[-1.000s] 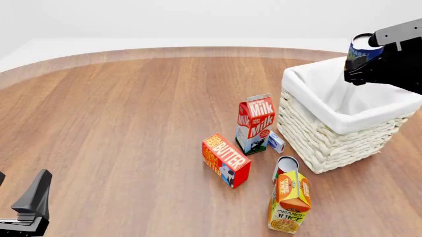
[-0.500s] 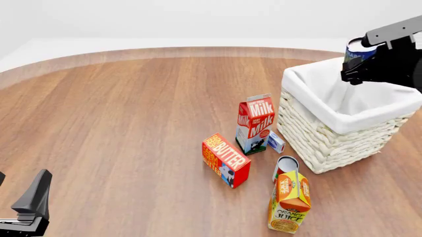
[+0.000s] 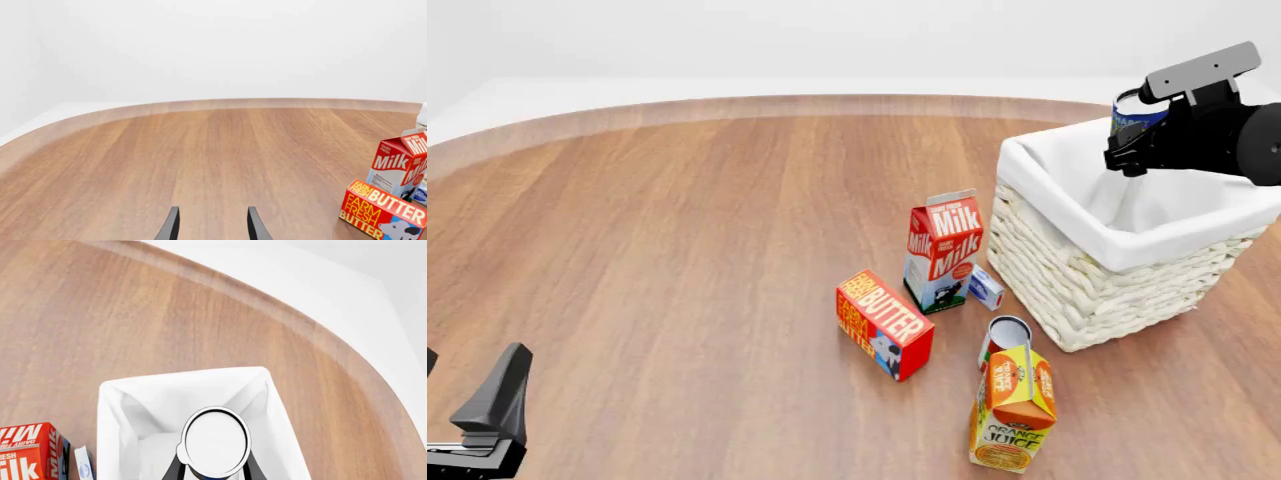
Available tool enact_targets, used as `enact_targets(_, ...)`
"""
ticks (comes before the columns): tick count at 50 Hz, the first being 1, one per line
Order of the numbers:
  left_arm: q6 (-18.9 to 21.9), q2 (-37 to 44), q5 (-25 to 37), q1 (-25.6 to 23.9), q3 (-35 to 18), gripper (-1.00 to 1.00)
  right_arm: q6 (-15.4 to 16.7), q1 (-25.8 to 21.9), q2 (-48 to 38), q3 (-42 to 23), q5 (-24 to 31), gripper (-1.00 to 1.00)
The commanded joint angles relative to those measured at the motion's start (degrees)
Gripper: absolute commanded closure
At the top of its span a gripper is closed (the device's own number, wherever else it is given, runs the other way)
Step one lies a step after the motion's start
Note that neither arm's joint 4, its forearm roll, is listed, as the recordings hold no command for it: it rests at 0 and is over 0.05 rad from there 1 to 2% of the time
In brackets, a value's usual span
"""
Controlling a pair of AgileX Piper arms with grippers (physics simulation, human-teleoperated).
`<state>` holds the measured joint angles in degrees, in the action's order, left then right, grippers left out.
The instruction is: Pick up the alphabet soup, and put it in the basket.
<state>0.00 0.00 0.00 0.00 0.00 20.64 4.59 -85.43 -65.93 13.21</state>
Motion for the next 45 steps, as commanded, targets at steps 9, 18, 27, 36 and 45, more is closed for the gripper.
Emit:
enact_targets(9, 0.0, 0.0, 0.0, 0.0, 0.0, -1.0, 0.17, -0.3, -3.17, -2.13, 1.29, 1.0)
enact_targets(18, 0.0, 0.0, 0.0, 0.0, 0.0, -1.0, 0.66, -0.02, -4.54, -2.46, 1.5, 1.0)
enact_targets(27, 0.0, 0.0, 0.0, 0.0, 0.0, -1.0, 1.61, 0.22, -6.14, -3.14, 1.64, 1.0)
enact_targets(36, 0.0, 0.0, 0.0, 0.0, 0.0, -1.0, 2.27, 0.21, -7.51, -3.0, 1.41, 1.0)
enact_targets(45, 0.0, 0.0, 0.0, 0.0, 0.0, -1.0, 2.93, 0.53, -8.37, -2.57, 1.17, 1.0)
